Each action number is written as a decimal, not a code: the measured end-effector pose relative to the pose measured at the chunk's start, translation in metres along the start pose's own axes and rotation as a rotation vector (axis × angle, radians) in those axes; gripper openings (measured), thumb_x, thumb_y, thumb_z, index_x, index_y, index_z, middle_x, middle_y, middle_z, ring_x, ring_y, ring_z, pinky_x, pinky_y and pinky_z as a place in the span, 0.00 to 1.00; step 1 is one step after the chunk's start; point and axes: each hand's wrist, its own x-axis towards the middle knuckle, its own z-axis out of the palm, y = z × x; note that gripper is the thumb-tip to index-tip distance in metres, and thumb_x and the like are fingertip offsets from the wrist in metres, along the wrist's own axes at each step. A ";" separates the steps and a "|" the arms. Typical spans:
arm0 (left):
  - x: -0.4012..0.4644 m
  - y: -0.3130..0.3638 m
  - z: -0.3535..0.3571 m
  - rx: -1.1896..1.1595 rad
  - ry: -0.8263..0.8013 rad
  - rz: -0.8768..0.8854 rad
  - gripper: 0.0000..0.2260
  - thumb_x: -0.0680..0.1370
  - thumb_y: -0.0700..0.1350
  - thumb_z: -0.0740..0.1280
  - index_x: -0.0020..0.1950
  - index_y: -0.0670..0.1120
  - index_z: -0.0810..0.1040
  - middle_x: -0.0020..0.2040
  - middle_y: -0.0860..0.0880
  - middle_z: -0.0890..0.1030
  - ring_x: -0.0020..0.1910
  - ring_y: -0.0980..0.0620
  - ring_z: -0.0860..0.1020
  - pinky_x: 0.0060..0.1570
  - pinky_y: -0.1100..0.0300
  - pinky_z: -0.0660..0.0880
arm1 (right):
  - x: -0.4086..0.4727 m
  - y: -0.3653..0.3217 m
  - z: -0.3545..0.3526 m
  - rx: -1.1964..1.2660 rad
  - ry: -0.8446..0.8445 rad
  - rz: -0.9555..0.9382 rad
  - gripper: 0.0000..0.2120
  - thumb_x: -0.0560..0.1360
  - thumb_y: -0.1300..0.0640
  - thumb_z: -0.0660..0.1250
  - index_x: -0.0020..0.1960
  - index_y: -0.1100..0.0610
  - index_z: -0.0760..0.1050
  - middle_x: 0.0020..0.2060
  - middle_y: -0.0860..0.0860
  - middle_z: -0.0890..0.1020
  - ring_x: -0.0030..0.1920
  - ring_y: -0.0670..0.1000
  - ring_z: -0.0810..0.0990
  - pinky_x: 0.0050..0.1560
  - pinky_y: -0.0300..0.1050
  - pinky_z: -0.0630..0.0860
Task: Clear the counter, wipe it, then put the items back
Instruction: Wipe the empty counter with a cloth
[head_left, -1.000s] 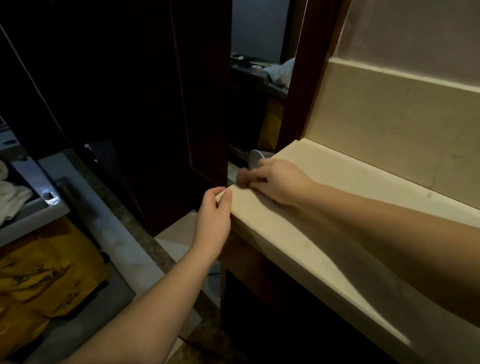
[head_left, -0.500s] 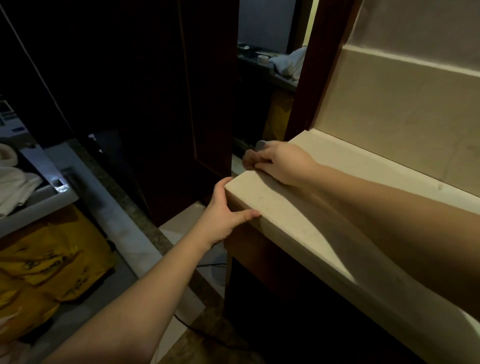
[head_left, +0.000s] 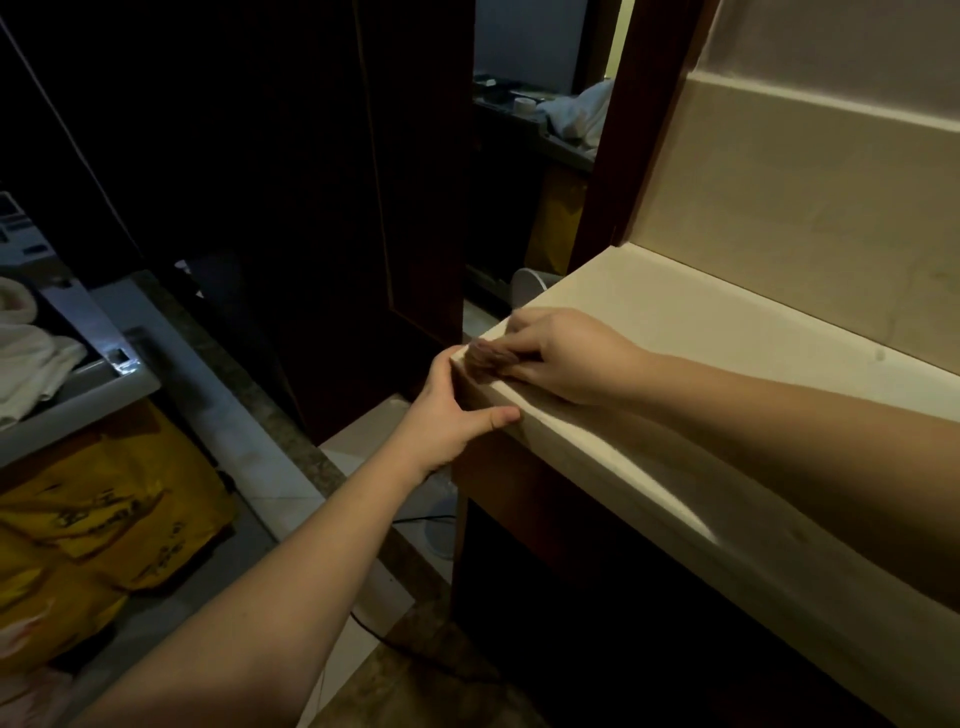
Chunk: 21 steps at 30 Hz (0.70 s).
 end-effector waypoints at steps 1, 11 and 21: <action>-0.001 -0.001 0.000 -0.002 -0.003 0.002 0.45 0.57 0.64 0.76 0.68 0.59 0.57 0.67 0.53 0.69 0.66 0.54 0.69 0.67 0.50 0.69 | -0.007 0.003 -0.004 0.013 -0.029 -0.008 0.11 0.77 0.52 0.66 0.57 0.52 0.81 0.44 0.47 0.74 0.42 0.44 0.72 0.41 0.31 0.63; 0.000 -0.004 0.001 -0.035 -0.002 0.025 0.45 0.61 0.59 0.77 0.71 0.56 0.58 0.63 0.57 0.70 0.64 0.56 0.69 0.67 0.52 0.70 | -0.009 0.008 -0.007 0.035 -0.045 0.021 0.12 0.77 0.52 0.65 0.58 0.52 0.81 0.46 0.48 0.76 0.44 0.45 0.73 0.41 0.29 0.64; -0.001 -0.005 0.002 -0.092 0.007 -0.007 0.42 0.65 0.52 0.78 0.72 0.54 0.58 0.61 0.60 0.71 0.62 0.59 0.71 0.61 0.62 0.70 | 0.011 -0.002 -0.004 0.028 -0.043 0.047 0.12 0.77 0.52 0.66 0.58 0.54 0.80 0.49 0.51 0.77 0.44 0.45 0.72 0.42 0.32 0.62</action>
